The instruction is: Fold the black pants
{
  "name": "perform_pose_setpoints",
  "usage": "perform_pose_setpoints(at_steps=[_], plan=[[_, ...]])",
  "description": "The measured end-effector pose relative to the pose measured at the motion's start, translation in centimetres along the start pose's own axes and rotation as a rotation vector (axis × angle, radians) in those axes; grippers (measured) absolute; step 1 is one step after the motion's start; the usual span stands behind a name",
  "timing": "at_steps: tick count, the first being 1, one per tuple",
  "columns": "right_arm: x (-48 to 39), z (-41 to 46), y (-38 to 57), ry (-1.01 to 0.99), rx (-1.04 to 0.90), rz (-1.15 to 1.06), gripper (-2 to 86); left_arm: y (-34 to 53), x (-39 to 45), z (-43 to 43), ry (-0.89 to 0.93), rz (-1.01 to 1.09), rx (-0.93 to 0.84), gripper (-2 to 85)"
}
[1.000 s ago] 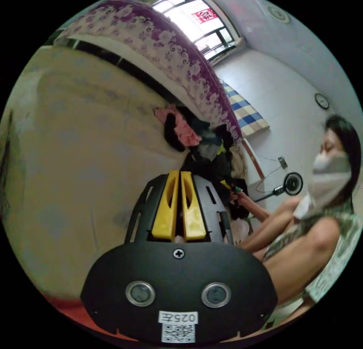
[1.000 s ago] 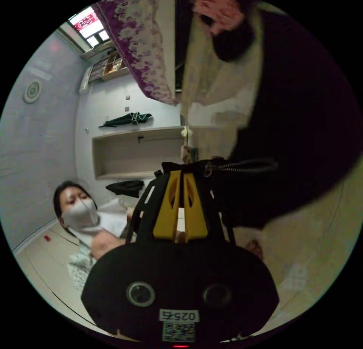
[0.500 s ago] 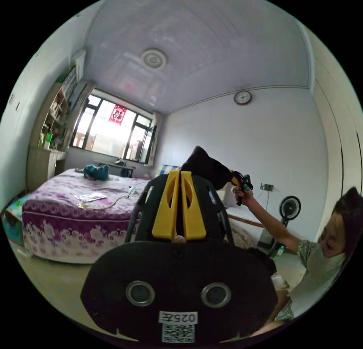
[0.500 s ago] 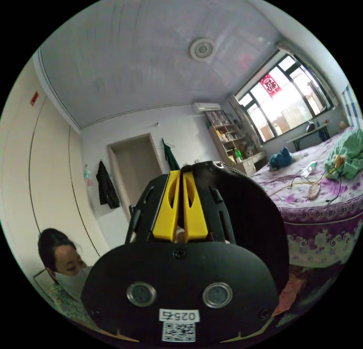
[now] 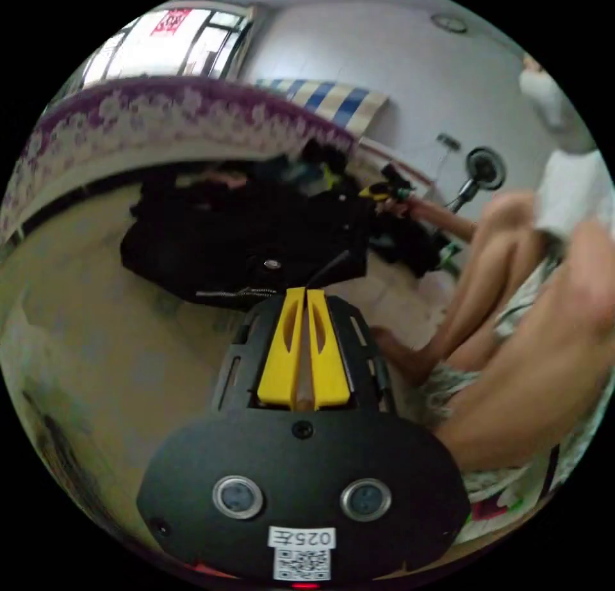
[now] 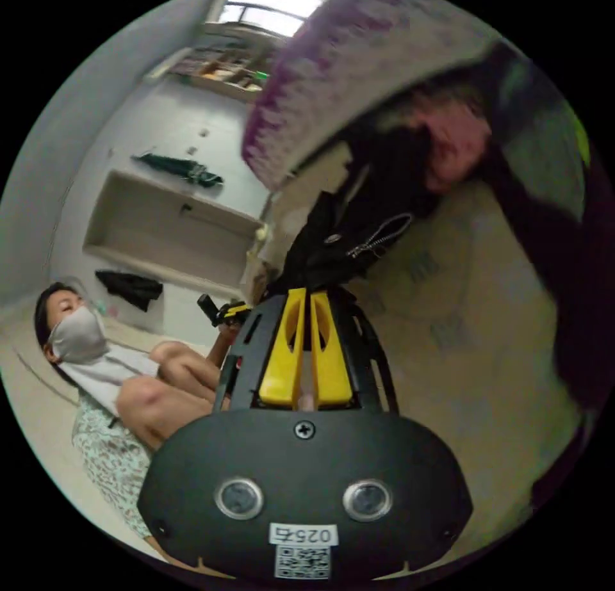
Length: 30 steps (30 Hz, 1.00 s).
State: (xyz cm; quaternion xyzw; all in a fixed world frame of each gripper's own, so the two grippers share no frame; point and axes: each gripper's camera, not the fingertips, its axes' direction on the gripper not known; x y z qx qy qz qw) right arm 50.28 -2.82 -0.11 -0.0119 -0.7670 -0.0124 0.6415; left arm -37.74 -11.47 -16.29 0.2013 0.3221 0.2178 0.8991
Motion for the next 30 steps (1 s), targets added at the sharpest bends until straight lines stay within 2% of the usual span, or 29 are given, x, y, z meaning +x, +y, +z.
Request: perform_pose_setpoints(at_steps=[3, 6, 10, 13, 15, 16, 18, 20, 23, 25, 30], plan=[[6.1, 7.2, 3.1, 0.107, -0.104, 0.125, -0.9, 5.4, -0.1, 7.3, -0.049, -0.078, -0.177, -0.9], [6.7, 10.3, 4.9, 0.297, -0.131, 0.093, -0.9, 8.5, 0.7, 8.7, -0.095, -0.07, -0.156, -0.9], [5.3, 11.1, 5.8, 0.333, -0.042, 0.105, -0.9, 9.4, 1.6, 8.3, -0.093, -0.021, -0.183, -1.0], [-2.1, 13.6, 5.0, 0.455, 0.054, -0.149, -0.9, 9.9, 3.2, 8.9, -0.164, 0.12, -0.222, -0.9], [-10.2, 19.7, 4.8, 0.513, -0.002, -0.491, -0.9, 10.3, 3.4, 9.2, -0.195, 0.164, -0.239, -0.9], [-11.9, 21.9, 5.0, 0.499, -0.042, -0.574, -0.9, 10.4, 3.3, 9.1, -0.199, 0.166, -0.236, -0.9], [-16.1, 32.3, 6.5, 0.409, -0.339, -0.82, -0.8, 11.1, 2.6, 8.5, -0.198, 0.131, -0.209, -0.9], [-15.5, 40.2, 9.1, 0.403, -0.531, -0.931, -0.8, 11.7, 2.0, 8.0, -0.201, 0.116, -0.208, -0.9], [-11.1, 48.0, 12.4, 0.35, -0.732, -0.917, -0.7, 12.7, 0.8, 7.1, -0.162, 0.075, -0.223, -0.9], [-9.9, 47.8, 12.7, 0.252, -0.701, -0.859, -0.7, 13.2, 0.2, 6.6, -0.137, 0.063, -0.221, -0.9], [-8.1, 42.9, 12.1, 0.052, -0.575, -0.721, -0.2, 13.8, -0.3, 5.4, -0.253, 0.119, -0.206, -0.9]])
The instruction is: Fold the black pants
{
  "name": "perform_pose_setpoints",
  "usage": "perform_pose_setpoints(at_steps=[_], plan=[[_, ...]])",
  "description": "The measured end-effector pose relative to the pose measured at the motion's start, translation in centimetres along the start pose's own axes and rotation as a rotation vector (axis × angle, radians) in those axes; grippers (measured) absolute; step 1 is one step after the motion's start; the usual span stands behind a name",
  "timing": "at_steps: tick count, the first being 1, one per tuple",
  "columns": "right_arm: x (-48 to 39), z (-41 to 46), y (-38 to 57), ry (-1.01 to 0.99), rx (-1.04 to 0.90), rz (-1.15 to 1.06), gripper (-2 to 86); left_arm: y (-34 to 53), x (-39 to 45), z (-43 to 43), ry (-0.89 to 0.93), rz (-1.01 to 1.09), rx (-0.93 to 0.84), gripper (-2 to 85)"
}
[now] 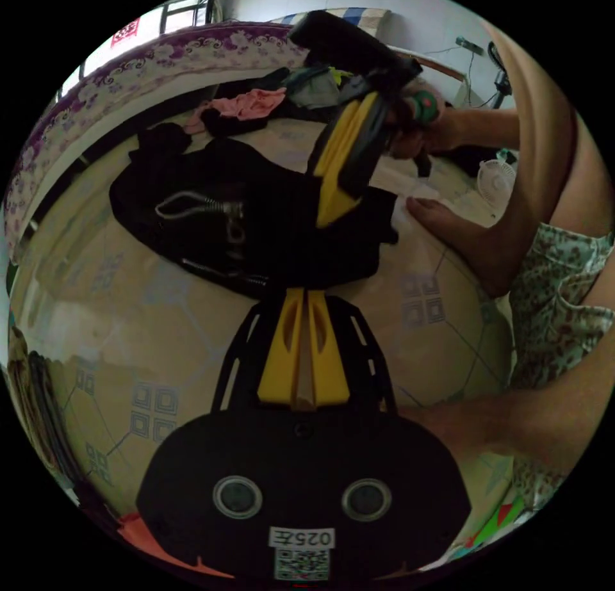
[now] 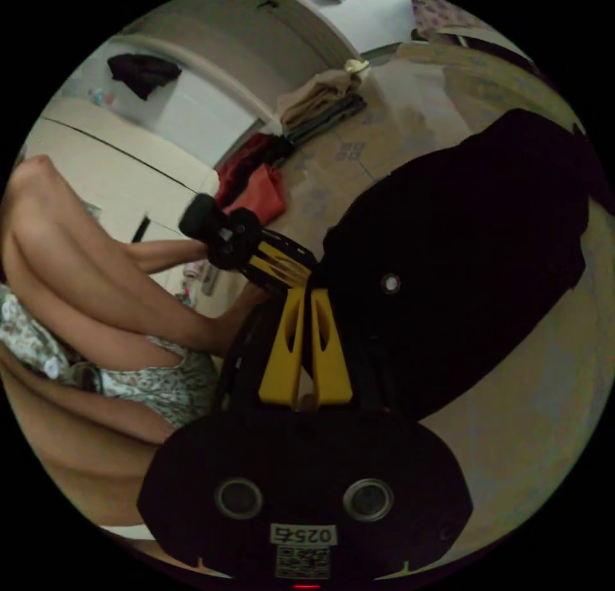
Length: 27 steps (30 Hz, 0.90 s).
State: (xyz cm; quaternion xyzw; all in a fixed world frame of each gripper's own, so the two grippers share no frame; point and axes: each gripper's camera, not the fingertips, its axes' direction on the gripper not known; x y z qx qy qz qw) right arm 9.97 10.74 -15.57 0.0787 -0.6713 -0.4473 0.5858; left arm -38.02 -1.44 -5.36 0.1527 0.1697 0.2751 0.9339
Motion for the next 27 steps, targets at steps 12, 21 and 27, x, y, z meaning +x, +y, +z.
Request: perform_pose_setpoints(at_steps=[12, 21, 27], plan=[[4.1, 2.9, 2.7, -0.138, 0.144, 0.002, 11.8, 4.1, -11.6, -6.7, 0.095, -0.363, -0.099, 1.5], [15.8, -6.7, 15.3, -0.073, 0.349, 0.614, 14.8, 8.5, -23.2, -5.7, 0.612, -1.146, -0.117, 10.4], [22.6, -8.5, 15.8, -0.093, 0.374, 0.644, 15.9, 4.5, -24.5, -1.9, 0.699, -1.071, -0.327, 10.2]])
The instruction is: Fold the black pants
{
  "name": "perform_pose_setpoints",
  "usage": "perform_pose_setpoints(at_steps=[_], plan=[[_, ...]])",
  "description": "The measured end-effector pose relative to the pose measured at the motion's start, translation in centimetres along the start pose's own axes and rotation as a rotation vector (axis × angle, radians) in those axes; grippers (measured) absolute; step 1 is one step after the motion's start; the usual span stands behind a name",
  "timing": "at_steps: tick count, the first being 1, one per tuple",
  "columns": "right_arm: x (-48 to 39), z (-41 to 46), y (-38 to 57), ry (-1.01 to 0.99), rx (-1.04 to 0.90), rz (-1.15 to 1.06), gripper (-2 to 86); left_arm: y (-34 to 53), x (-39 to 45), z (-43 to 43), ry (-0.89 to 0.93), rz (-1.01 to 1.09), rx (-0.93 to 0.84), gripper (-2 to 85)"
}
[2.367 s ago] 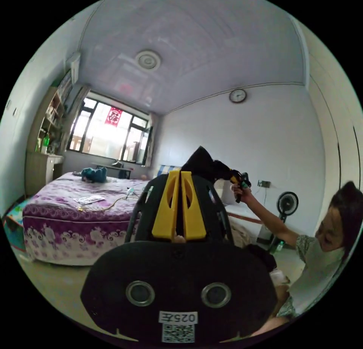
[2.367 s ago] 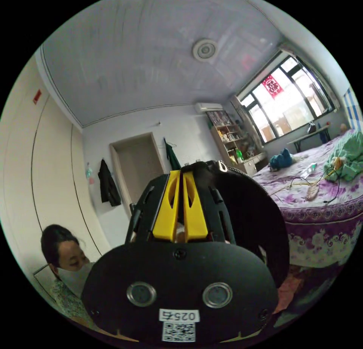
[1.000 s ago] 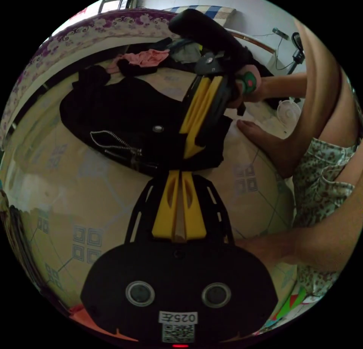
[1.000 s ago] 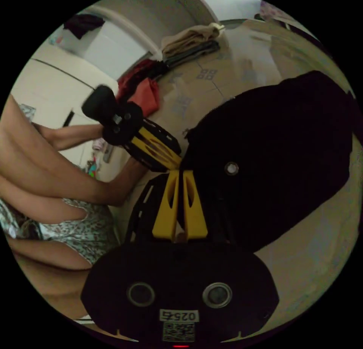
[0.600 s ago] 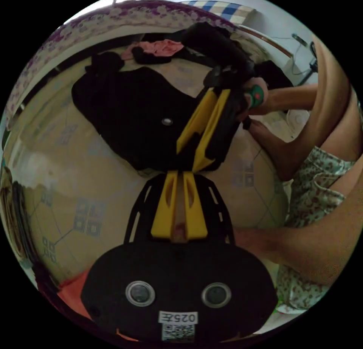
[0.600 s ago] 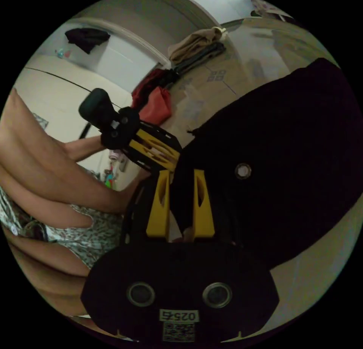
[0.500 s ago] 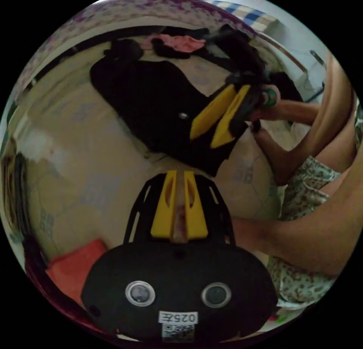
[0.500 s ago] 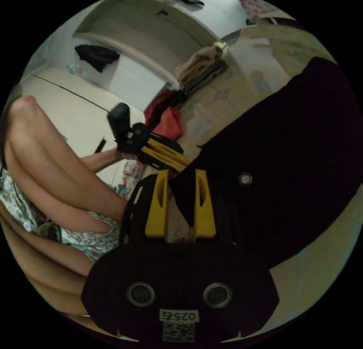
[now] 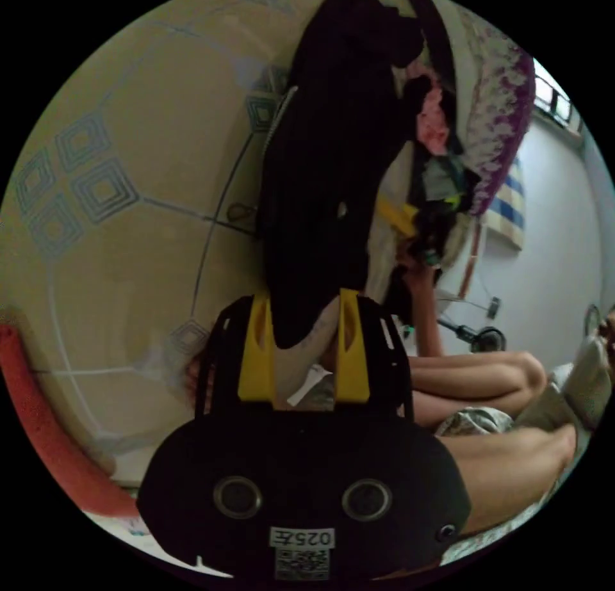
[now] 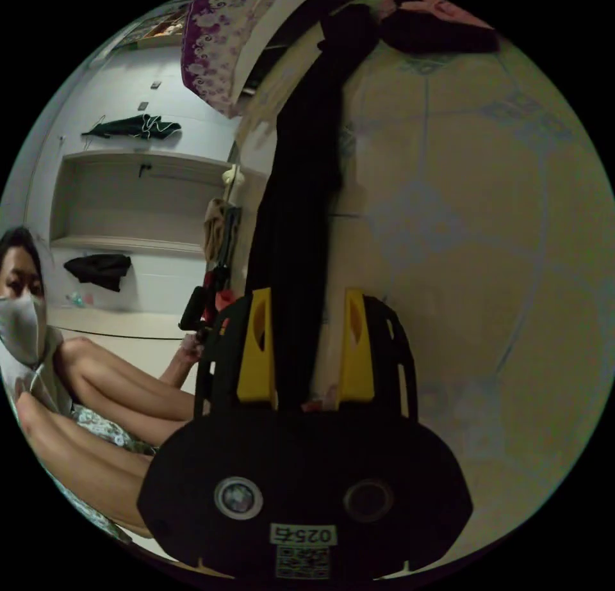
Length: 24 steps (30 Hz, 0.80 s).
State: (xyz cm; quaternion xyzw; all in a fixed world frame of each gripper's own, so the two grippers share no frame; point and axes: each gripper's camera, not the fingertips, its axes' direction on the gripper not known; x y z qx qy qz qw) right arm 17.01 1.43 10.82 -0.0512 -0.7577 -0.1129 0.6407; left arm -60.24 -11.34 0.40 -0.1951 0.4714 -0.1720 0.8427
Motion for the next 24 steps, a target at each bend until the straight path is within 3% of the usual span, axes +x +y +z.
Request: perform_pose_setpoints(at_steps=[7, 9, 11, 13, 17, 19, 20, 21, 24], plan=[[2.9, -0.2, -13.1, -0.085, -0.017, 0.008, 15.1, -1.3, 1.2, 1.1, -0.047, -0.017, -0.05, 5.1], [3.5, 0.7, -16.4, -0.132, -0.081, 0.021, 11.0, -1.4, 1.7, 1.8, -0.085, -0.007, -0.032, 1.9], [3.6, 1.3, -17.0, -0.025, -0.148, 0.011, 4.5, -1.5, 2.0, 1.9, -0.1, 0.006, -0.05, 0.3], [3.0, 0.3, -15.5, 0.086, -0.108, -0.022, 0.8, -1.6, 2.3, 1.3, -0.166, 0.036, -0.074, -0.6], [-0.3, -2.6, -5.3, 0.433, -0.11, -0.198, -0.3, -2.5, 3.2, -4.3, -0.537, 0.095, -0.016, -1.0], [-1.4, -2.5, 0.7, 0.331, -0.19, -0.206, -0.2, -3.4, 4.2, -7.1, -0.742, 0.138, 0.083, -1.1], [-2.1, -2.0, 4.5, 0.173, -0.219, -0.177, 0.2, -4.3, 4.9, -8.2, -0.819, 0.171, 0.136, -1.1], [-2.9, -0.8, 7.6, 0.032, -0.258, -0.169, 0.8, -5.6, 5.2, -8.4, -0.824, 0.168, 0.135, -1.1], [-4.4, 2.1, 11.8, -0.048, -0.325, -0.19, 5.0, -7.2, 6.8, -6.2, -0.93, 0.212, 0.032, -0.7]])
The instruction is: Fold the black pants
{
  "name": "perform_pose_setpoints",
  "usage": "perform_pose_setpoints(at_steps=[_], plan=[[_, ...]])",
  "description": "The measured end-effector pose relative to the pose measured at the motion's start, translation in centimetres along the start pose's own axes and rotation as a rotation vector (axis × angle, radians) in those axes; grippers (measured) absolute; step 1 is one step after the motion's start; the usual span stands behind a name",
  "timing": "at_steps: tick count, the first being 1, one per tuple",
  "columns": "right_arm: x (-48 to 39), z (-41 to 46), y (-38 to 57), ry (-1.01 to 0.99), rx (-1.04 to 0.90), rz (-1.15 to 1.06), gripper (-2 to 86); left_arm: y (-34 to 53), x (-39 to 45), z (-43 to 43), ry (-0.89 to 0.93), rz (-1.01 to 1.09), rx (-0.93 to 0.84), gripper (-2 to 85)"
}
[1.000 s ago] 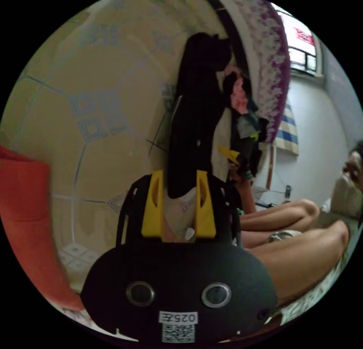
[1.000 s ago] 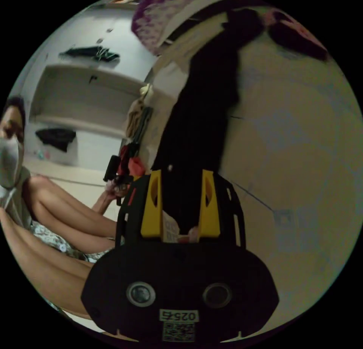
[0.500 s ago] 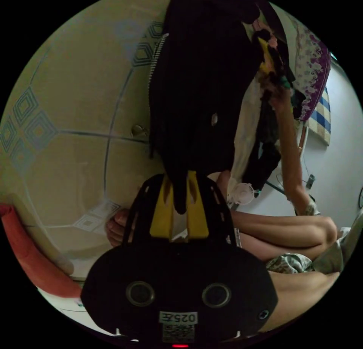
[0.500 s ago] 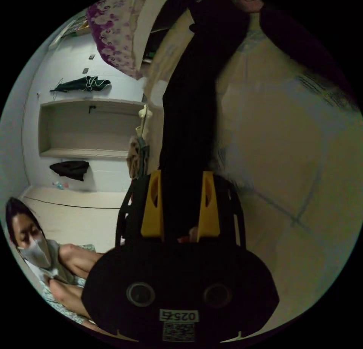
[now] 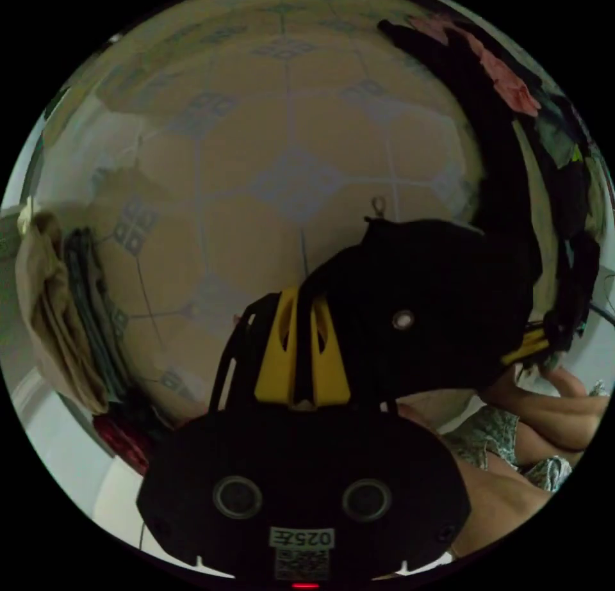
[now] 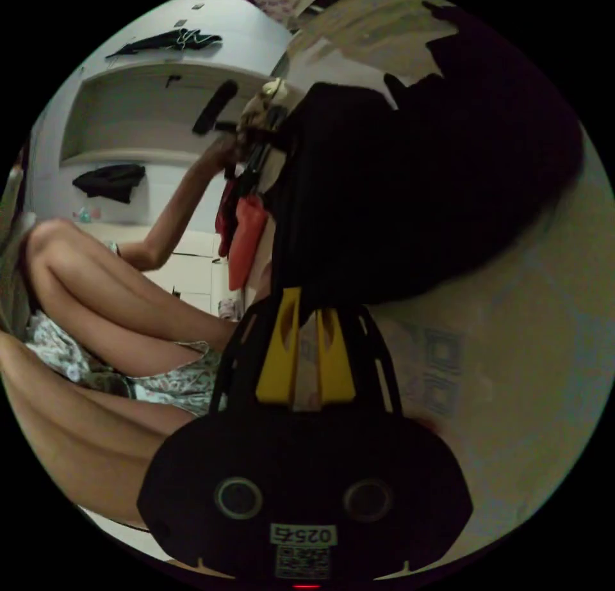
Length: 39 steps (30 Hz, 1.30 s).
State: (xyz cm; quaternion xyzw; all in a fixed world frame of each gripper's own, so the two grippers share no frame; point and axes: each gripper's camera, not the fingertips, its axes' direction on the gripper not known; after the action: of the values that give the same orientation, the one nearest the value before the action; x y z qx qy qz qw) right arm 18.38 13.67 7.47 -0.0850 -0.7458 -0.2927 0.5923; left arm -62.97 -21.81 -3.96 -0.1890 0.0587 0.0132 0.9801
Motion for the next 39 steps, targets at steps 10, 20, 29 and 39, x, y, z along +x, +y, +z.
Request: perform_pose_setpoints(at_steps=[10, 20, 29, 39], plan=[[-0.8, -11.7, 1.7, 0.034, 0.126, -0.052, 16.0, 11.9, -0.7, 0.7, -0.344, -0.26, 0.088, 7.4], [9.4, -30.0, -5.4, 0.245, 0.576, 0.218, 22.5, 29.8, -1.0, 6.4, 0.293, -0.856, 0.265, 8.7], [3.0, -24.7, -18.9, 0.742, 0.278, 0.18, 12.5, 29.9, 2.2, 11.9, 0.372, -0.973, 0.224, 10.1], [-9.7, -32.9, -8.7, 0.707, 0.599, -0.039, 2.7, 31.4, 4.3, 12.9, 0.37, -1.002, 0.516, 2.1]])
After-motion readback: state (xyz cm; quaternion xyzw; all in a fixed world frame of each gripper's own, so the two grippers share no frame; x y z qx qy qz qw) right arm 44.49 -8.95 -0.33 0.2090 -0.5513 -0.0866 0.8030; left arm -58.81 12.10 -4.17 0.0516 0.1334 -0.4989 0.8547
